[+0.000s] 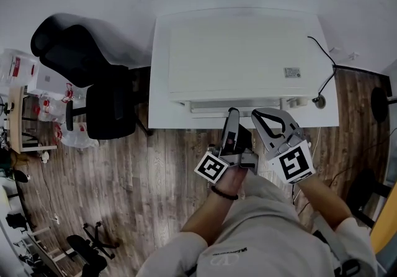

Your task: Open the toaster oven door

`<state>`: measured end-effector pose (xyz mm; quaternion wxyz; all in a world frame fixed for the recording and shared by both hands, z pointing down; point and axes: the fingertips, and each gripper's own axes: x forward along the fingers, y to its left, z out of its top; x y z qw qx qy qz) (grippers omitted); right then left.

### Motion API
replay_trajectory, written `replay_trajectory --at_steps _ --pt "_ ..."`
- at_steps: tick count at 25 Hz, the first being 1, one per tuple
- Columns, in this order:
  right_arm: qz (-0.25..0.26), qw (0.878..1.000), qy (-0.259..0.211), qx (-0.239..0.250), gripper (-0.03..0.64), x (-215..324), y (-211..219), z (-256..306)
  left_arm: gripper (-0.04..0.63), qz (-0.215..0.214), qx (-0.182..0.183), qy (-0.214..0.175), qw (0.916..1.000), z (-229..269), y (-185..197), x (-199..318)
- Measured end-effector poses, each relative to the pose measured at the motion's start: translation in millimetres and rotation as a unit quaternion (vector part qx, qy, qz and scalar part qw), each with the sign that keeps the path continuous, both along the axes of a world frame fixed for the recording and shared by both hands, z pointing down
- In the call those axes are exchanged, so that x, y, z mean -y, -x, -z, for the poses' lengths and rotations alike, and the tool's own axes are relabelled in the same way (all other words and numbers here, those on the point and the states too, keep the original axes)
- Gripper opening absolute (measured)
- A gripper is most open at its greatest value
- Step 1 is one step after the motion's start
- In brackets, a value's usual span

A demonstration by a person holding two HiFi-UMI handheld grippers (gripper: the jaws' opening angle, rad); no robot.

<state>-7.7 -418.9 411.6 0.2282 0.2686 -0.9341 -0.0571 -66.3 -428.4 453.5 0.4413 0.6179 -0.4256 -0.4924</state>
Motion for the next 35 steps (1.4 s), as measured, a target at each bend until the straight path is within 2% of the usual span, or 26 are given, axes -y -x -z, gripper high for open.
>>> replay_trajectory --at_steps 4,13,18,24,30,35 --pt "0.003 1.0 -0.003 -0.005 0.017 2 0 -3 0.124 0.009 -0.011 -0.001 0.9999 -2 2 3" --pt "-0.008 1.0 -0.006 0.002 0.017 -5 -3 1 0.11 0.01 -0.037 0.008 0.9992 -4 2 -5" --pt "-0.013 1.0 0.002 0.003 0.017 -23 -4 -3 0.11 -0.006 -0.029 0.014 0.9995 -9 -2 -21" --pt "-0.043 0.999 0.024 0.02 0.017 -54 -8 -16 0.109 -0.034 -0.014 0.017 0.9992 -19 -5 -45" --pt "-0.081 0.994 0.06 0.044 0.017 -89 -14 -28 0.109 -0.064 0.006 0.024 0.9976 -29 -10 -67" --pt "-0.117 0.985 0.105 0.072 0.017 -114 -19 -48 0.109 -0.086 0.023 0.029 0.9956 -39 -12 -81"
